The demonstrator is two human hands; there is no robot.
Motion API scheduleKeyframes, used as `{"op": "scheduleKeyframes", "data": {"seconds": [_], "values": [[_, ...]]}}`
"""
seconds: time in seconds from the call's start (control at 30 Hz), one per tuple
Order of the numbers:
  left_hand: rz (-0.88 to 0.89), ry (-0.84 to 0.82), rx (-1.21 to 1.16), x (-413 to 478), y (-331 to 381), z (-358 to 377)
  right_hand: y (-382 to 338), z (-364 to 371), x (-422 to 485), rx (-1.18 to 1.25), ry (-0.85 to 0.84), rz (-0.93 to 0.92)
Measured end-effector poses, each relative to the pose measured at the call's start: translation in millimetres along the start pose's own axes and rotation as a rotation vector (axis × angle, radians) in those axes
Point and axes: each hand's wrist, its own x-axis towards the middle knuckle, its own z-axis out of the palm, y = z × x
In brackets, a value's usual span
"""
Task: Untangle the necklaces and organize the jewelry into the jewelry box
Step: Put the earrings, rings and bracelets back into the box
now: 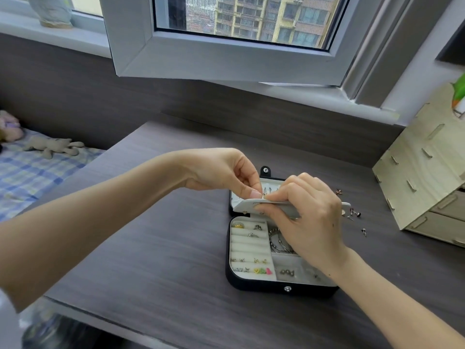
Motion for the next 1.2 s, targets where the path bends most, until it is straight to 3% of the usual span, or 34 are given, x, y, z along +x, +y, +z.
{"op": "scheduleKeyframes", "data": {"seconds": [0.23, 0.4, 0.53, 0.63, 0.7, 0.8, 0.93, 1.2], "values": [[-0.014, -0.015, -0.004, -12, 3, -5, 4, -2, 1, 0.017, -0.011, 0.04], [0.113, 0.299, -0.019, -29, -2, 16, 10, 8, 12, -0.023, 0.011, 0.071], [0.274, 0.575, 0.235, -17, -7, 26, 15, 3, 20, 0.025, -0.089, 0.1], [0.251, 0.682, 0.255, -3, -10, 22, 42, -23, 21, 0.144, -0.076, 0.343], [0.202, 0.695, 0.187, 3, -11, 18, 76, -40, 15, 0.031, -0.052, 0.519], [0.117, 0.733, 0.052, 11, -13, 13, 127, -46, -6, -0.297, -0.331, 0.691], [0.02, 0.805, -0.096, 23, -20, 10, 150, -31, -24, -0.42, -0.667, 0.742], [-0.055, 0.829, -0.039, 32, -25, 5, 162, -12, -22, -0.5, -0.811, 0.546]]}}
